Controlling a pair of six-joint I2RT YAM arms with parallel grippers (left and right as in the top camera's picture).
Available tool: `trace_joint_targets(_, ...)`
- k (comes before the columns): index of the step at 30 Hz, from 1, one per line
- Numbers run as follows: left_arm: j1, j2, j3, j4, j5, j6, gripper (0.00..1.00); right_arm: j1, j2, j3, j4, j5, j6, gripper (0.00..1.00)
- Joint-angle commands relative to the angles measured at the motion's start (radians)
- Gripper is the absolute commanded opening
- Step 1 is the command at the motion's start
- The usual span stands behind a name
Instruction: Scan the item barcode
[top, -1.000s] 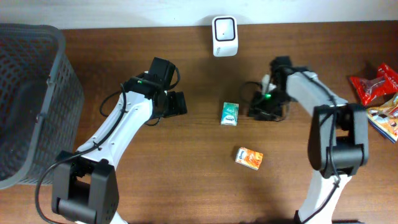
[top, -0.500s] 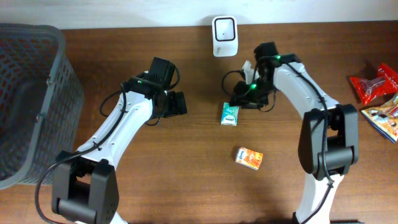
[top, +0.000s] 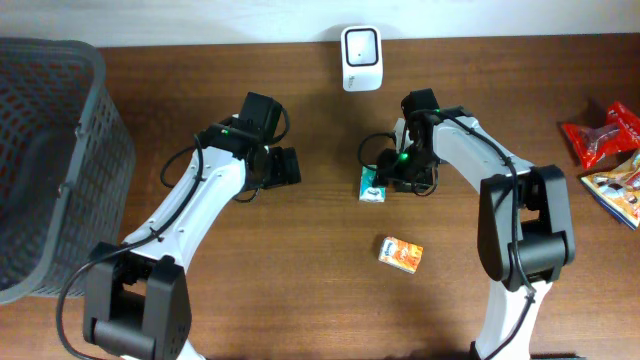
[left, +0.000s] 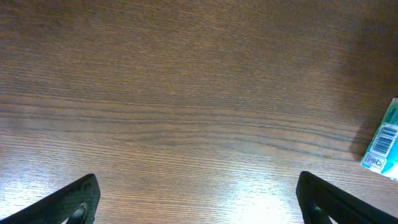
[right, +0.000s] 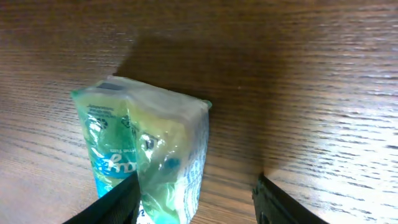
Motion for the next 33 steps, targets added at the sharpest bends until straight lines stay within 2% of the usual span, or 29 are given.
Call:
trace_joint_targets(1, 0.006, -0.013, 0.006, -0.001, -0.011, 0.009, 0.99, 0.003, -0.004, -0.011, -0.011, 0.068, 0.012, 0.58)
trace_joint_targets(2, 0.006, -0.013, 0.006, -0.001, -0.011, 0.009, 0.99, 0.003, -0.004, -0.011, -0.010, 0.057, 0.012, 0.58)
trace_joint_targets(5, 0.006, -0.013, 0.006, -0.001, -0.011, 0.009, 0.99, 0.003, -0.004, -0.011, 0.005, 0.008, 0.012, 0.39)
trace_joint_targets(8, 0.006, -0.013, 0.006, -0.001, -0.011, 0.009, 0.99, 0.005, -0.003, -0.011, 0.005, 0.008, 0.012, 0.38)
trace_joint_targets(11, 0.006, -0.013, 0.006, -0.001, -0.011, 0.009, 0.99, 0.005, -0.003, -0.011, 0.005, 0.008, 0.019, 0.14)
trace_joint_targets(12, 0.006, -0.013, 0.006, -0.001, -0.011, 0.009, 0.99, 0.005, -0.003, -0.011, 0.005, 0.008, 0.032, 0.11)
trace_joint_targets(15, 0.006, -0.013, 0.006, -0.001, -0.011, 0.009, 0.99, 0.005, -0.003, -0.011, 0.005, 0.008, 0.031, 0.12)
trace_joint_targets(16, 0.006, -0.013, 0.006, -0.001, -0.011, 0.009, 0.99, 0.005, -0.003, -0.011, 0.006, 0.008, 0.031, 0.27)
trace_joint_targets(20, 0.006, -0.013, 0.006, -0.001, -0.011, 0.009, 0.99, 0.005, -0.003, -0.081, 0.077, 0.000, 0.039, 0.28)
trace_joint_targets(21, 0.006, -0.013, 0.006, -0.001, -0.011, 0.009, 0.99, 0.005, -0.003, -0.093, 0.090, -0.003, 0.039, 0.26)
trace_joint_targets(23, 0.006, -0.013, 0.006, -0.001, -0.011, 0.009, 0.99, 0.003, -0.006, -0.093, 0.095, -0.023, 0.038, 0.04)
trace_joint_targets(24, 0.006, -0.013, 0.006, -0.001, -0.011, 0.009, 0.99, -0.002, -0.006, -0.088, 0.097, -0.047, 0.038, 0.04)
trace_joint_targets(27, 0.006, -0.013, 0.006, -0.001, -0.011, 0.009, 0.99, -0.037, -0.006, -0.043, 0.095, -0.191, -0.008, 0.04)
trace_joint_targets(33, 0.006, -0.013, 0.006, -0.001, -0.011, 0.009, 0.99, -0.166, -0.006, -0.014, 0.113, -0.767, -0.229, 0.04)
